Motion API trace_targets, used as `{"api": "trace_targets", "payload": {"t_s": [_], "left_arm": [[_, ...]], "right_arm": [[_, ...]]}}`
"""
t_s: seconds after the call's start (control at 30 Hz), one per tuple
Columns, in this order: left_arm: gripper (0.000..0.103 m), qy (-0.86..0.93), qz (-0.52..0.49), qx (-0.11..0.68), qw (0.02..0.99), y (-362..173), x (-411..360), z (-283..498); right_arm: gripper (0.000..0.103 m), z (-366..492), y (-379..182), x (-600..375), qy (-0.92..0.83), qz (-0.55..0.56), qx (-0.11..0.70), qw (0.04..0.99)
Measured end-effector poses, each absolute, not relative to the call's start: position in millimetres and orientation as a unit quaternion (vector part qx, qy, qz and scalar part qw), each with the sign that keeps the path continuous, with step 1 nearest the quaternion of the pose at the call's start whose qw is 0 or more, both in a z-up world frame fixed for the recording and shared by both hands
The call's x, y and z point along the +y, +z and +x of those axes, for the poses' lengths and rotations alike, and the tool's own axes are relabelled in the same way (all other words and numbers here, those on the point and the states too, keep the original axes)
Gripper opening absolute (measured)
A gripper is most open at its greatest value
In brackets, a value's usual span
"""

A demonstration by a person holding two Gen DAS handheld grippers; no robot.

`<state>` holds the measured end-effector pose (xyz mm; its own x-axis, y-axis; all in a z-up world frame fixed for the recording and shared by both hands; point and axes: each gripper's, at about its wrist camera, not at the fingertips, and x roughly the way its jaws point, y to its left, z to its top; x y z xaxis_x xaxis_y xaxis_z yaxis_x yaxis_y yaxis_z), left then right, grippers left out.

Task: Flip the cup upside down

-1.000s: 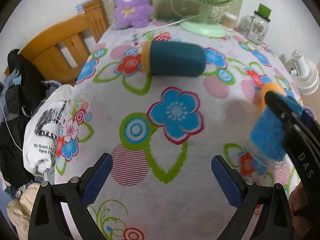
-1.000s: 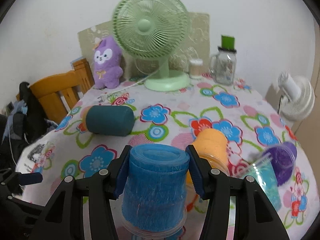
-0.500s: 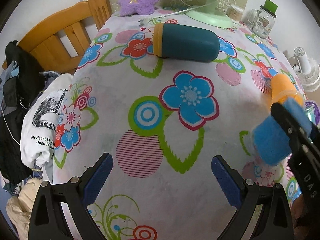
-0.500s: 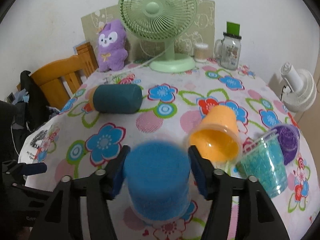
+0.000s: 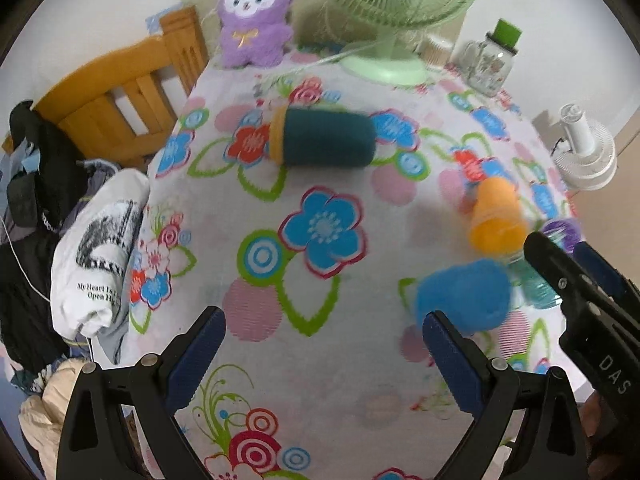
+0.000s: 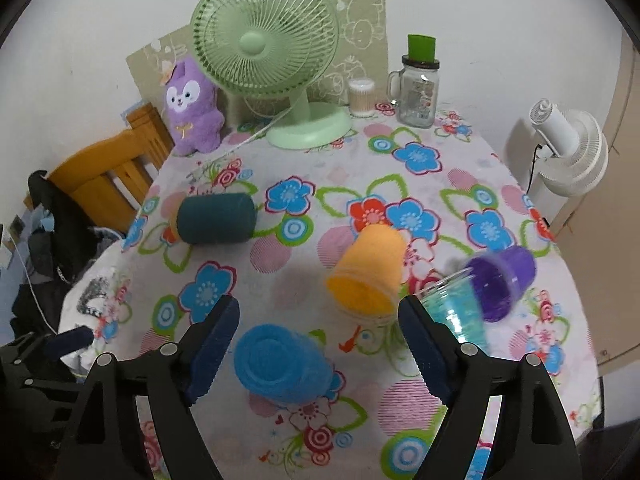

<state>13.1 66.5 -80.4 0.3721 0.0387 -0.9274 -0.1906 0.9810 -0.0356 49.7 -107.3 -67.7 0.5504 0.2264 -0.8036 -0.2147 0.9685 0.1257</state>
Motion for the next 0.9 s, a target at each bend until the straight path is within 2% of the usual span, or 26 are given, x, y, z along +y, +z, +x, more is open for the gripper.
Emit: {"api": "trace_targets", "payload": {"t_s": [0.17,0.23,0.4,0.9], "left_arm": [[0.100,0.071,-0.055,0.528,0.845,-46,54,18],[0.100,0.072,-0.054,0.519,0.850,-33,48,19],[0.100,0.075,-0.051,0.500,0.861,-12,37,18],[0.103,0.088,-0.064,0.442,0.891,41,12,-6]], "right_arm": [[0.085,49,-32,-124,0.123,0.008,0.439,0.890],[0.091,48,-19,-131,0.120,0.005,0.430,0.895],[0.091,47,5,-145,0.127,-0.002,0.414,0.901],[0.096,27,53,-174,0.156,-0.006,0.380,0.912]]}}
